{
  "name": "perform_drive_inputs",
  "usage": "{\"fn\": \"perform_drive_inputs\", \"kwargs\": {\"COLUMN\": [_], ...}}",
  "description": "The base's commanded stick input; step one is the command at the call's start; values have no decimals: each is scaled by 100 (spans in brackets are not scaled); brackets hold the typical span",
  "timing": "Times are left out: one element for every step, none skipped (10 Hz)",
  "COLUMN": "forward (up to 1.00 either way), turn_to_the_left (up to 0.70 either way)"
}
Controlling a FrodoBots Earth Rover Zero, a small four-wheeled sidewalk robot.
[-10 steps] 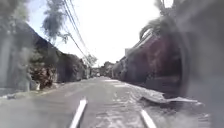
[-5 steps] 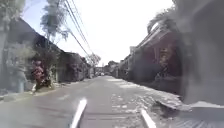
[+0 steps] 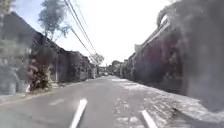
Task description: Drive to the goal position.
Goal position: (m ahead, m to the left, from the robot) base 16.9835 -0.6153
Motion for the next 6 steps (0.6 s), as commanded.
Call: {"fn": "perform_drive_inputs", "kwargs": {"forward": [100, 100, 100, 100, 100, 100], "turn_to_the_left": [0, 0, 0, 0, 0, 0]}}
